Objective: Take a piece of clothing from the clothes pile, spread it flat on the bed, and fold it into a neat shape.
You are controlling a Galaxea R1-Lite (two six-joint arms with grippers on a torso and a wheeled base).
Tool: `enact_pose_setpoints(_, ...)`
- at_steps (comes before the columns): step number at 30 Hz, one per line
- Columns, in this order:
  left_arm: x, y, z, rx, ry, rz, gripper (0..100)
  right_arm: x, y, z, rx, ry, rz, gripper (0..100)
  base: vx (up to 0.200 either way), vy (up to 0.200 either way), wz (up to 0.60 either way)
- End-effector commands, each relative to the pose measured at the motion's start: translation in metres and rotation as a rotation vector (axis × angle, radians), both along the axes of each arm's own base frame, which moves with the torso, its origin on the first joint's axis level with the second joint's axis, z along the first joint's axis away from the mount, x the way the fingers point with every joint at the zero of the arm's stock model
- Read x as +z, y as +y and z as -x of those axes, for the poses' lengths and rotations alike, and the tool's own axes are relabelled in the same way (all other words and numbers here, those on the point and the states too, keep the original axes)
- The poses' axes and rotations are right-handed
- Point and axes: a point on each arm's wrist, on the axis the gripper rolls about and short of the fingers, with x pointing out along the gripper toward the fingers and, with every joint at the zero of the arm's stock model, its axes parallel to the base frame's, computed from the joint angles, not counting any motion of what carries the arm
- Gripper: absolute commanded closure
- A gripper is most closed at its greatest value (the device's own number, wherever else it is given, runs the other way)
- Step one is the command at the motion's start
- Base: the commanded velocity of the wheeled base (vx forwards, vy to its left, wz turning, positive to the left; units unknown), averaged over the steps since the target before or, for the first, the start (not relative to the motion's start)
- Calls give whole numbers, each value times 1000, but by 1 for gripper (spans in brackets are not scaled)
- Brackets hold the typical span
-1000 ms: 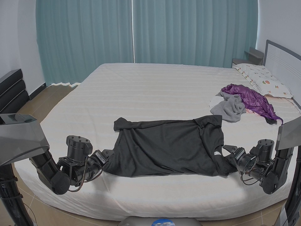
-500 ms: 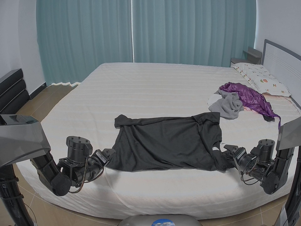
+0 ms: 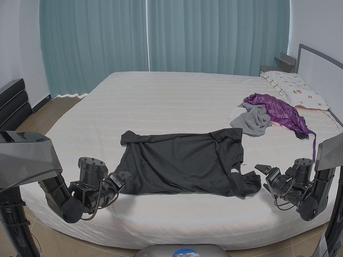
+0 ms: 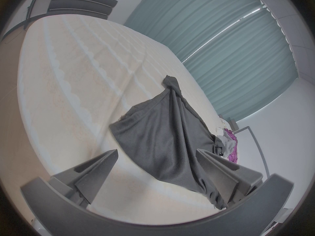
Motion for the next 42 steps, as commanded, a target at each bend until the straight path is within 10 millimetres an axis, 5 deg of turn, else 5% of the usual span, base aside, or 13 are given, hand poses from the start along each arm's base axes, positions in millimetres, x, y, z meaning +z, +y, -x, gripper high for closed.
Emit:
enact_pose_setpoints(1,-14,-1,-7,37,22,-39,0,0,0,-1,2,-8,-1,0,0,0,0)
enact_pose_setpoints(16,-26,9,-23,114,26,-73,0,-4,0,-1,0,4,8,0,0,0,0)
enact_pose_setpoints(17,-25,10,-23,116,25,-73,100,-5,0,-1,-4,5,10,0,0,0,0)
enact_pose_setpoints(25,-19,14,-19,147,13,-88,100,-4,0,-1,-6,3,13,0,0,0,0)
enact_pose_setpoints(42,40,24,9,118,-132,-184,100,-7,6,0,30,-5,101,0,0,0,0)
